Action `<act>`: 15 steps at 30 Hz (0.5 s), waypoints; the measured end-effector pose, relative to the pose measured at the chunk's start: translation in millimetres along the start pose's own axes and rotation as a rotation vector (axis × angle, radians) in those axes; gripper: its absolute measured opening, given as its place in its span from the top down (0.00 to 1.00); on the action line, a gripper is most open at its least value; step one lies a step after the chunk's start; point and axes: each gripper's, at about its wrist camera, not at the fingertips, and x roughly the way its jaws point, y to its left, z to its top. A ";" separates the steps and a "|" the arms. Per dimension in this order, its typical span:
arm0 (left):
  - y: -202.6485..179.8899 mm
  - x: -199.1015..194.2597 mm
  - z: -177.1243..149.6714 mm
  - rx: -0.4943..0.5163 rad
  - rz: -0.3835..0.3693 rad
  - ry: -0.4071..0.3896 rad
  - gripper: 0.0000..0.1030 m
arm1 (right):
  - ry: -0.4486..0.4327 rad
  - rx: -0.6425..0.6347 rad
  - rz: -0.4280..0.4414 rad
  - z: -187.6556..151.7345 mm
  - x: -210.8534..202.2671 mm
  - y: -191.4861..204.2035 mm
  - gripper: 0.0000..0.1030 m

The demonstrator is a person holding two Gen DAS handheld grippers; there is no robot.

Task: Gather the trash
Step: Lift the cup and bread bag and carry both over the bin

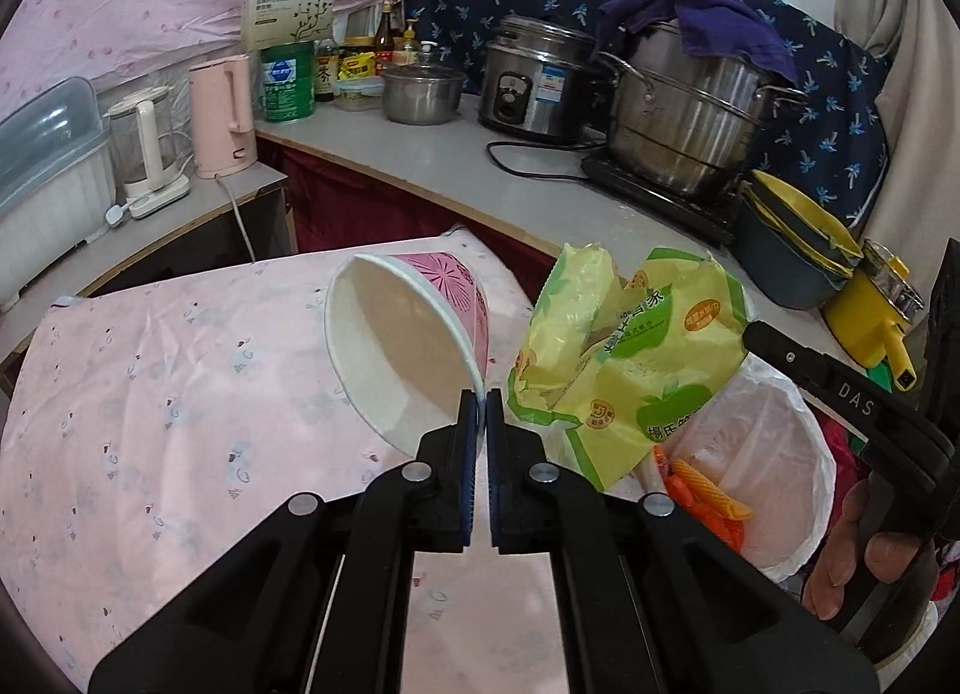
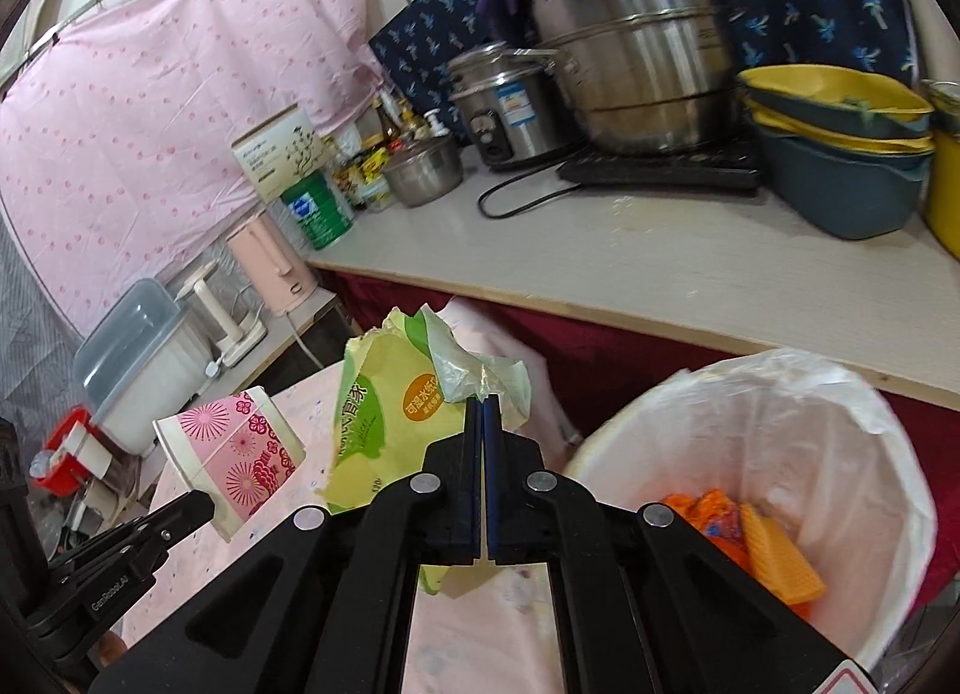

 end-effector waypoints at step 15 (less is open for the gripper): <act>-125.7 6.4 -11.0 0.155 -0.172 0.049 0.97 | -0.088 0.088 -0.146 4.4 -80.3 -95.4 0.99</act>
